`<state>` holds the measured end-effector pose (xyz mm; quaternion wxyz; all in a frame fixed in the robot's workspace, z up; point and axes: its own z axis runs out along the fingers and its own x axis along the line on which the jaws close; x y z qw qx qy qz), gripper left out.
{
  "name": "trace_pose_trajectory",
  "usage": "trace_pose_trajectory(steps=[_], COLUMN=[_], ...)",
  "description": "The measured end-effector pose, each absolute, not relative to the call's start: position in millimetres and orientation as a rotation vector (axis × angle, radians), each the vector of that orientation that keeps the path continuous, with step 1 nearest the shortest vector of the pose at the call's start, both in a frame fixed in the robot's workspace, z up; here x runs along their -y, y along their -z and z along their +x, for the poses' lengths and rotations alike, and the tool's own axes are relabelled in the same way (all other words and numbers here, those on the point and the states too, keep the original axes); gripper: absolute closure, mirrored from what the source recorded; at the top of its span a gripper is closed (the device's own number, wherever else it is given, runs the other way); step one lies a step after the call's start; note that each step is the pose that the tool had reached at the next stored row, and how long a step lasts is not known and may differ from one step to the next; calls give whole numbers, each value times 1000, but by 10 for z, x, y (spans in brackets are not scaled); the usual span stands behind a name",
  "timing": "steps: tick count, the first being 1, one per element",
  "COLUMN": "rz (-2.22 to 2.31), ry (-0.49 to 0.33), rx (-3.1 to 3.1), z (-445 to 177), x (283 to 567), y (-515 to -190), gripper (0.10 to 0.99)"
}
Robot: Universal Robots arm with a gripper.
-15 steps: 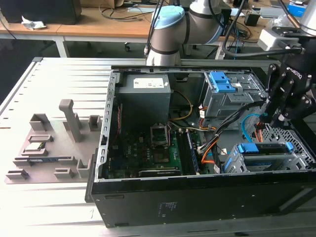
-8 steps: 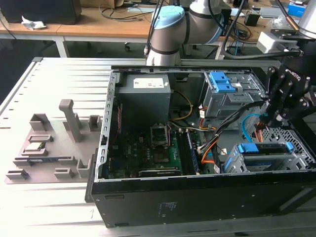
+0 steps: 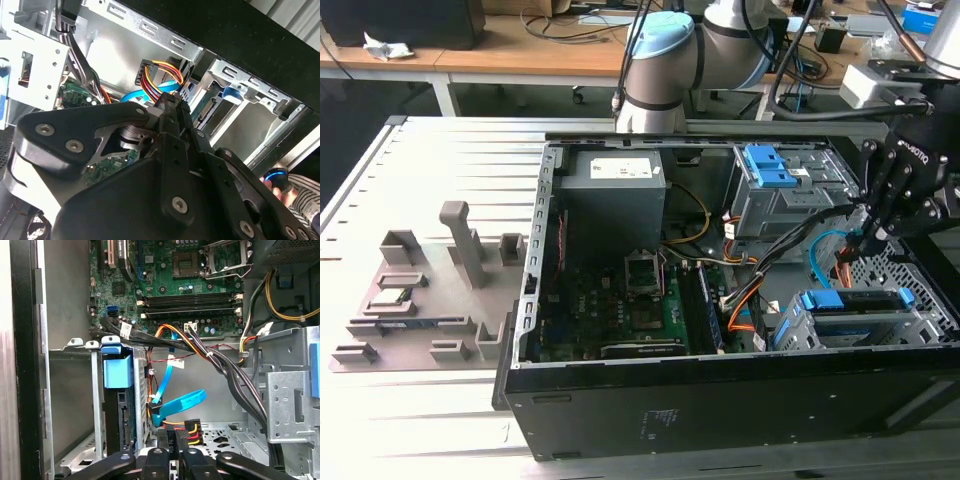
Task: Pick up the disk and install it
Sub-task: 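Insert the first disk wire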
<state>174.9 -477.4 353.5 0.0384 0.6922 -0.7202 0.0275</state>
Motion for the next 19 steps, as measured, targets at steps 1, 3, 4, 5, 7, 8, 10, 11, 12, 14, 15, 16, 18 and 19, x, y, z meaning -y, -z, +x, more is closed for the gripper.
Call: trace_pose_trajectory(steps=[1, 3, 4, 5, 7, 8, 10, 11, 12, 14, 15, 16, 18, 19], rz=[2123, 2125, 2125, 2125, 2125, 2125, 2125, 2124, 2124, 2123, 2123, 2122, 2121, 2121], ry=[-84, -80, -80, -80, -80, -80, -81, -82, -83, -84, -85, -87, -90, -90], rx=[2209, 2211, 2211, 2211, 2211, 2211, 2210, 2210, 2210, 2209, 2209, 2208, 2206, 2206], z=[1748, 1749, 1749, 1749, 1749, 1749, 1749, 1749, 1750, 1751, 1753, 1755, 1761, 1762], x=[4811, 4973, 5031, 5059, 5122, 5141, 5152, 5157, 5162, 5173, 5177, 5181, 5185, 5185], y=[-3535, -3535, -3536, -3535, -3536, -3532, -3503, -3492, -3486, -3473, -3470, -3467, -3434, -3419], gripper=[918, 918, 918, 918, 918, 918, 918, 918, 918, 918, 918, 918, 918, 918])
